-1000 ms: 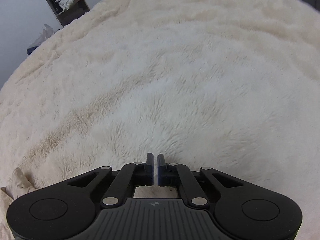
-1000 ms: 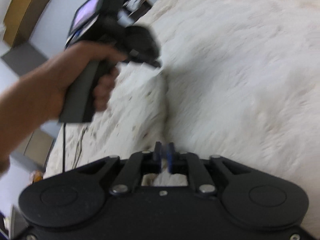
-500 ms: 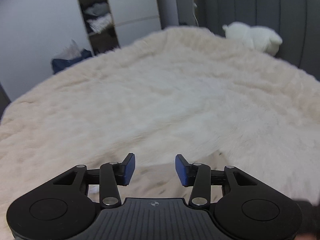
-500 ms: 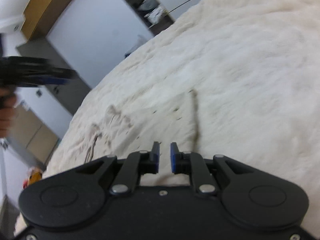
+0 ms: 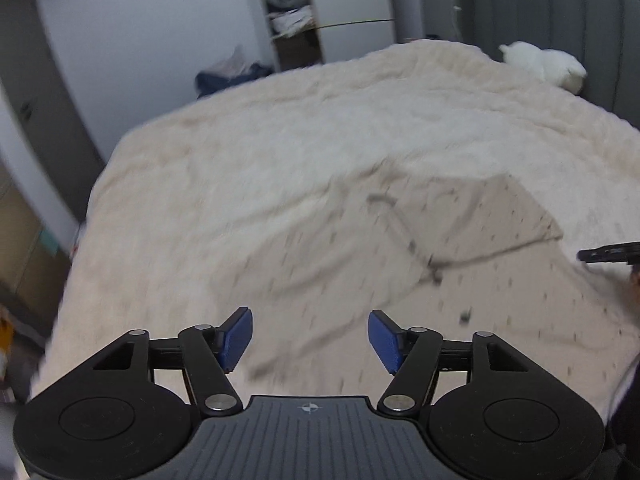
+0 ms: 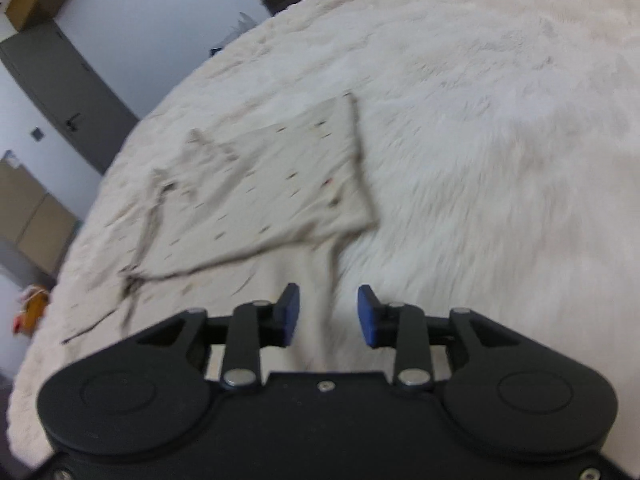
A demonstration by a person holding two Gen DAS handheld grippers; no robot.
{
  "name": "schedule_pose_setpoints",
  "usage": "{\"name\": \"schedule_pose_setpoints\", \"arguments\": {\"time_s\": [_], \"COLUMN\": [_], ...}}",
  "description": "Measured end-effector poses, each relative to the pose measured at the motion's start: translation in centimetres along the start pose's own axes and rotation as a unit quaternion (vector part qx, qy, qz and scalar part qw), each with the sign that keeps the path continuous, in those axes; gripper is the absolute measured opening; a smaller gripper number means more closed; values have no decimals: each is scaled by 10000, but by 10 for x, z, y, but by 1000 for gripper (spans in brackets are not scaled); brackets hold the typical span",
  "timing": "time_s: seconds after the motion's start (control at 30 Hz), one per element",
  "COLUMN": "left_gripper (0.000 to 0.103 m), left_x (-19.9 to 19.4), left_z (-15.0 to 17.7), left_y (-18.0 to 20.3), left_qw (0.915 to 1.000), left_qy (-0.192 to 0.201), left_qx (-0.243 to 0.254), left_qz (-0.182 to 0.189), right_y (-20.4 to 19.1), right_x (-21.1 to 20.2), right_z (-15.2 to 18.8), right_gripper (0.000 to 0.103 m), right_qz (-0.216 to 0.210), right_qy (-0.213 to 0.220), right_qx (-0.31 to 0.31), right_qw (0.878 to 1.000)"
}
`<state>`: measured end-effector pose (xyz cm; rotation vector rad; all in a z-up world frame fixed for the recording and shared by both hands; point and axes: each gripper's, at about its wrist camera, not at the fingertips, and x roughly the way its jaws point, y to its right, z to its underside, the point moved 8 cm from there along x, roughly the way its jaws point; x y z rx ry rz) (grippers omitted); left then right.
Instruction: Fold clothes
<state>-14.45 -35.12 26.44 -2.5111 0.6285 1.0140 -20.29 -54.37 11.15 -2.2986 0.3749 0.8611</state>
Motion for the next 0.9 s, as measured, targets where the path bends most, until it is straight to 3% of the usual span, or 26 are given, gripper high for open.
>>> {"name": "schedule_pose_setpoints", "arguments": {"time_s": [0.2, 0.37, 0.57, 0.7, 0.8, 0.9], "left_gripper": [62, 61, 59, 50, 47, 47], "left_x": [19, 61, 82, 89, 94, 89], "left_z": [104, 143, 176, 199, 217, 222], "left_y": [-9, 32, 88, 123, 149, 153], "left_qw": [9986, 9977, 9996, 9977, 9945, 9945], "left_qy": [-27, -8, -250, -429, -562, -650], "left_qx": [-526, -676, -38, 433, 786, 648], "left_qz": [-63, -44, 160, 293, 393, 508], "right_y": [-74, -133, -190, -192, -191, -188], "right_x": [-15, 1, 12, 13, 2, -10], "right_z": [48, 97, 165, 211, 220, 220], "right_gripper": [45, 44, 43, 42, 42, 41], "right_qz": [382, 609, 278, 499, 456, 304], "right_qy": [26, -201, -621, -932, -1013, -1197], "right_qx": [-1270, -2047, -2894, -3421, -3350, -3162], "right_qw": [9912, 9767, 9548, 9337, 9356, 9406]}}
